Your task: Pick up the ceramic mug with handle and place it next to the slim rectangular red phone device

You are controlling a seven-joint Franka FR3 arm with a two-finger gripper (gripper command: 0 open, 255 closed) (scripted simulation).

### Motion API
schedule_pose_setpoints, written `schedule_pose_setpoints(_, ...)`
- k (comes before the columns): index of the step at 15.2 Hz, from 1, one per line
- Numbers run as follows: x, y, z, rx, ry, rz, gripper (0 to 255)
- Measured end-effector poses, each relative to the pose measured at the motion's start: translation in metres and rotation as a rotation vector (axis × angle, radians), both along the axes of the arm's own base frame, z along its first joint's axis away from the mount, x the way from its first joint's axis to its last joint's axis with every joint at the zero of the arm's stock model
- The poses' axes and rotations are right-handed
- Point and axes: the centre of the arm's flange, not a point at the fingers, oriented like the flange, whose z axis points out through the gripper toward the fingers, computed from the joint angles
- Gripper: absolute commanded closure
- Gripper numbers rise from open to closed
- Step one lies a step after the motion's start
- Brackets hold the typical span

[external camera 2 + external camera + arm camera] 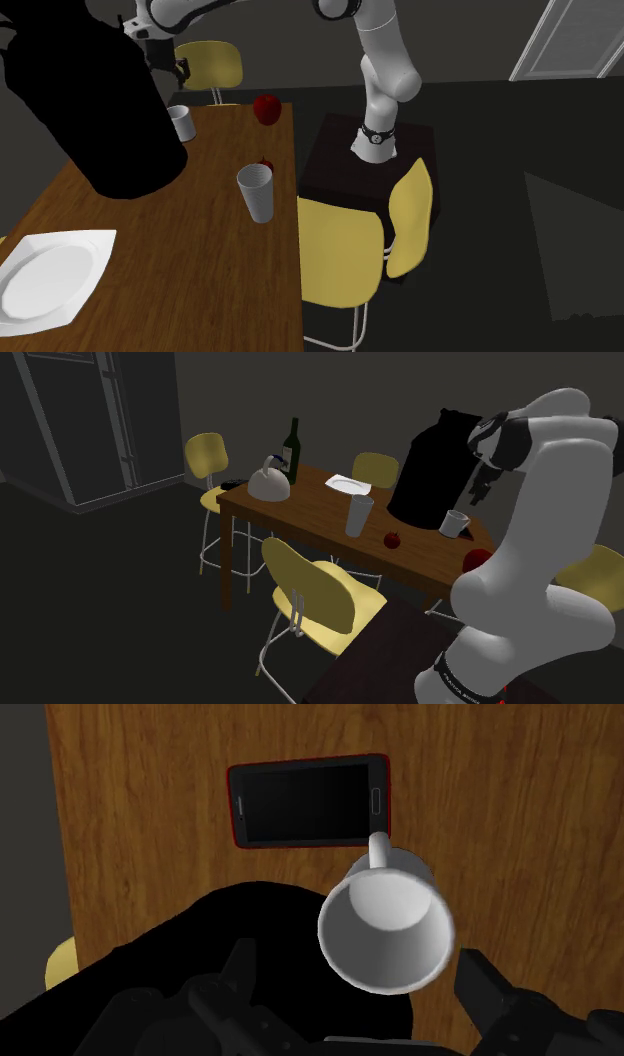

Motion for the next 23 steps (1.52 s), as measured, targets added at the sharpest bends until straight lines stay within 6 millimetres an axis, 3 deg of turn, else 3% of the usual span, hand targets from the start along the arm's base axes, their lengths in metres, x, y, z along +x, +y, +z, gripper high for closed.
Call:
schedule_pose_setpoints(3,0.004,0.029,-0.038,0.097,0.022,0.01,0)
schedule_pose_setpoints(6,-0.001,0.028,-0.054,0.108,0.024,0.008,0)
schedule_pose_setpoints(16,0.0,0.024,-0.08,0.108,0.025,0.001,0)
schedule_pose_setpoints(17,0.0,0.024,-0.081,0.107,0.025,0.001,255)
schedule_pose_setpoints(23,-0.002,0.025,-0.089,0.128,0.032,0.009,255)
